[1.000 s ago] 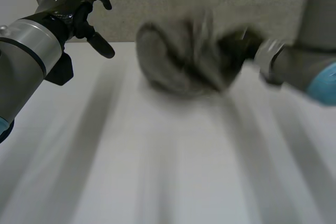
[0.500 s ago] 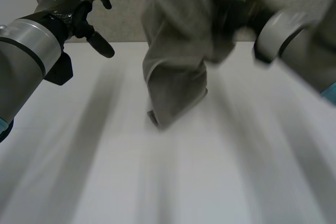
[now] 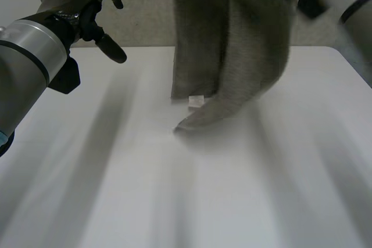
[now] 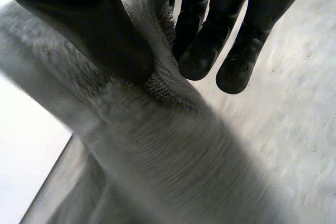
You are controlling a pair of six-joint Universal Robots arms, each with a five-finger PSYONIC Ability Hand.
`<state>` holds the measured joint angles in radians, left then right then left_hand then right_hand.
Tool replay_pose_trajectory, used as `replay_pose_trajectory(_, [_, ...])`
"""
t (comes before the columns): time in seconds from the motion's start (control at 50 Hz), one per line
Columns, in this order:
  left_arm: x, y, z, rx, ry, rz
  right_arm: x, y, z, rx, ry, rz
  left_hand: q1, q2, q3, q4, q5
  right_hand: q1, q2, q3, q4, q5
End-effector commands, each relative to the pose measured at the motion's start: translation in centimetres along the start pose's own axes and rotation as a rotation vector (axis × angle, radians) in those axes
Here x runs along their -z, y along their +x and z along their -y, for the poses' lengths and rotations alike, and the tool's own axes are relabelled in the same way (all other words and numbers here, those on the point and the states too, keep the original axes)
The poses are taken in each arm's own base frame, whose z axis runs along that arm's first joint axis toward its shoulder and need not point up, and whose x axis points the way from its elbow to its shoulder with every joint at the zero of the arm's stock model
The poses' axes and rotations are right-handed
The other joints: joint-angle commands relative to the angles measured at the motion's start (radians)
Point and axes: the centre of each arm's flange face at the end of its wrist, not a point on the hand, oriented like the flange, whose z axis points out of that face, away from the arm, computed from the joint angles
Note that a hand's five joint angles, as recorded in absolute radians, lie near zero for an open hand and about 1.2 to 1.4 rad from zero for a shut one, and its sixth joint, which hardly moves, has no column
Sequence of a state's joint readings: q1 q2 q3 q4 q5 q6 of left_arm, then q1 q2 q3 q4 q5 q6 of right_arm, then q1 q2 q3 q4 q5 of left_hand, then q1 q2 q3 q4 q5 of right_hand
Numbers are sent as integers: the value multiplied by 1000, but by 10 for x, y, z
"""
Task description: Fold the towel.
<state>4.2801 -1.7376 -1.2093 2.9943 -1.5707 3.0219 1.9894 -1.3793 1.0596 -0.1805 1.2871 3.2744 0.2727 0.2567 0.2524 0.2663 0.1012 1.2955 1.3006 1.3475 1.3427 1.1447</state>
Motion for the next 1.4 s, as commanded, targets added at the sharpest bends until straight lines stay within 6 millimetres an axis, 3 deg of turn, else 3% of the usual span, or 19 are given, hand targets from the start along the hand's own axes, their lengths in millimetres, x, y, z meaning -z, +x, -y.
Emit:
replay_pose_trajectory(0.02, [1,0,2,0,5,1,105,-74,-198,366,-1074,496,8,24,29,15,5,101,96,49,54,77])
replay_pose_trajectory(0.06, [2,1,4,0,11,-2,119,-74,-208,436,-1197,536,8,24,29,15,5,101,96,49,54,77])
replay_pose_trajectory(0.12, [3,1,5,0,14,-2,94,-63,-197,504,-1100,398,8,24,29,15,5,101,96,49,54,77])
replay_pose_trajectory(0.16, [3,1,5,0,15,-2,45,-63,-133,479,-767,280,8,24,29,15,5,101,96,49,54,77])
replay_pose_trajectory(0.18, [3,1,5,0,15,-2,45,-63,-132,479,-765,279,8,24,29,15,5,101,96,49,54,77])
replay_pose_trajectory(0.22, [3,1,5,0,14,-2,14,-69,-30,353,-377,199,8,24,29,15,5,101,96,49,54,77])
replay_pose_trajectory(0.24, [3,1,5,0,14,-2,14,-69,-30,353,-375,198,8,24,29,15,5,101,96,49,54,77])
replay_pose_trajectory(0.26, [3,1,5,0,14,-2,5,-68,13,254,-200,164,8,24,29,15,5,101,96,49,54,77])
replay_pose_trajectory(0.28, [3,1,5,0,14,-2,5,-68,14,253,-198,164,8,24,29,15,5,101,96,49,54,77])
replay_pose_trajectory(0.32, [3,1,5,0,12,-2,-3,-45,71,85,61,81,8,24,29,15,5,101,96,49,54,77])
replay_pose_trajectory(0.38, [3,1,5,0,15,-2,0,-19,91,-15,165,41,8,24,29,15,5,101,96,49,54,77])
replay_pose_trajectory(0.5, [3,1,6,0,17,-2,6,-3,44,-36,5,14,8,24,29,15,5,101,96,49,54,77])
replay_pose_trajectory(0.54, [4,0,8,0,22,-1,17,-24,-35,17,-329,115,8,24,29,15,5,101,96,49,54,77])
replay_pose_trajectory(0.6, [4,1,9,0,25,-2,34,-40,-73,90,-526,200,8,24,29,15,5,-42,-47,-94,-89,-66])
replay_pose_trajectory(0.64, [5,-1,10,0,30,2,81,-61,-136,301,-928,388,5,21,26,12,2,-1121,-1126,-1173,-1168,-1145])
replay_pose_trajectory(0.7, [5,-2,12,-1,35,5,109,-62,-175,474,-1112,448,2,18,23,9,-1,-1121,-1126,-1173,-1168,-1145])
replay_pose_trajectory(1.2, [3,-1,5,-2,12,-8,74,-44,-143,403,-652,89,-12,4,8,-6,-15,-1121,-1126,-1173,-1168,-1145])
replay_pose_trajectory(1.32, [2,-2,4,-2,7,-9,78,-51,-155,263,-670,78,-15,1,5,-9,-18,-1121,-1126,-1173,-1168,-1145])
replay_pose_trajectory(1.4, [2,-2,4,-2,8,-9,87,-61,-190,209,-744,134,-18,-2,2,-12,-21,-1121,-1126,-1173,-1168,-1145])
